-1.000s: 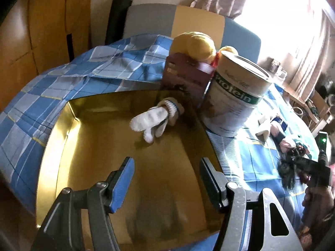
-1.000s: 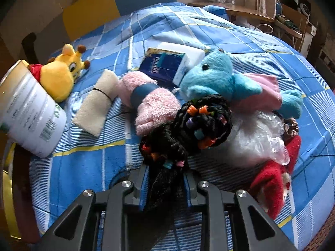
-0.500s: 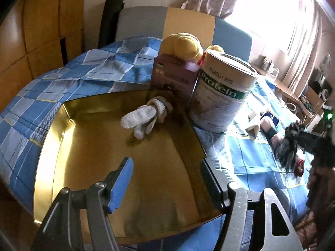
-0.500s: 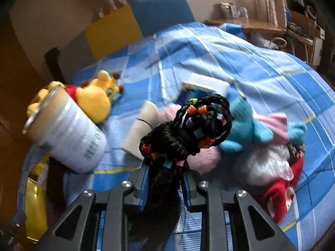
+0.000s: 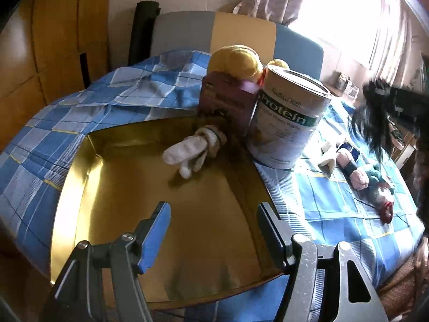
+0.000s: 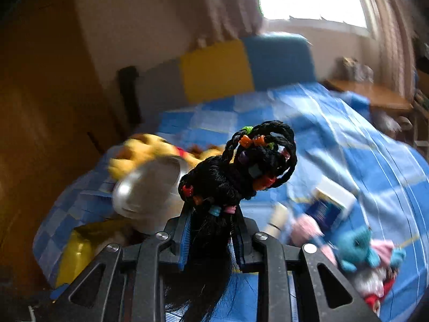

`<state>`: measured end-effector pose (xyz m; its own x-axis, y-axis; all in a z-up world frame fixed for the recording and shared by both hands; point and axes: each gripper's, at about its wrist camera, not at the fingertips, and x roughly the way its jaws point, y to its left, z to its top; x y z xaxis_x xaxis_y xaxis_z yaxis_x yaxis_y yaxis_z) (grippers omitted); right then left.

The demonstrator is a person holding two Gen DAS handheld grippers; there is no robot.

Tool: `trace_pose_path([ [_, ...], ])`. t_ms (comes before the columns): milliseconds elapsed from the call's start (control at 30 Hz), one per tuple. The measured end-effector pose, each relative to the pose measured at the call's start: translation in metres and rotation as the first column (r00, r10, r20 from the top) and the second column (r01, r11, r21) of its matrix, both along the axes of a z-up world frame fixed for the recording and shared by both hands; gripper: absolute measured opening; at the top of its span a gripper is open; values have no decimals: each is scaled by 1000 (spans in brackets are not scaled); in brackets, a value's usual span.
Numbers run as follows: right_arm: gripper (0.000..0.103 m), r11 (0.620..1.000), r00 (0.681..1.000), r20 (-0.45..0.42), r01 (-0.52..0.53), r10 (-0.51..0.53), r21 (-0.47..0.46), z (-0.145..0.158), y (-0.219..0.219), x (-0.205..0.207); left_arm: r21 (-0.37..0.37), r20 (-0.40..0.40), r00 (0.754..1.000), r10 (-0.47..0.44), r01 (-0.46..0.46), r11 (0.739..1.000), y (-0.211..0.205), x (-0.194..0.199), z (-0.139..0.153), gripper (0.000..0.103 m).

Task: Organize soft objects
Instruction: 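Grasp the black-haired doll by its braids with the right gripper and lift, then carry the doll into the gold tray and open the right gripper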

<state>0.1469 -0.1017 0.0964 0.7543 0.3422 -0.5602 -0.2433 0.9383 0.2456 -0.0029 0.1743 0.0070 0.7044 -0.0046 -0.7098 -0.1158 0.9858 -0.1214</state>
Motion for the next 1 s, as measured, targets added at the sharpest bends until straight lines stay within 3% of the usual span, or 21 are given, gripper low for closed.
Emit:
trace_pose_path([
  [200, 25, 975, 973, 61, -221, 220, 4, 24, 66, -23, 22, 38, 997, 62, -63, 998, 14, -8, 8, 71],
  [400, 25, 913, 913, -33, -407, 407, -4, -5, 131, -45, 18, 51, 988, 146, -147, 989, 37, -17, 9, 72],
  [567, 25, 855, 852, -138, -515, 504, -55, -38, 174, -60, 6, 43, 979, 197, -198, 980, 53, -21, 5, 73],
  [867, 28, 821, 790, -328, -567, 518, -70, -103, 210, -57, -11, 26, 967, 255, -255, 967, 71, -26, -4, 73],
  [1000, 34, 826, 786, -367, -558, 498, -75, -116, 209, -50, -11, 14, 968, 252, -252, 968, 69, -25, -8, 73],
])
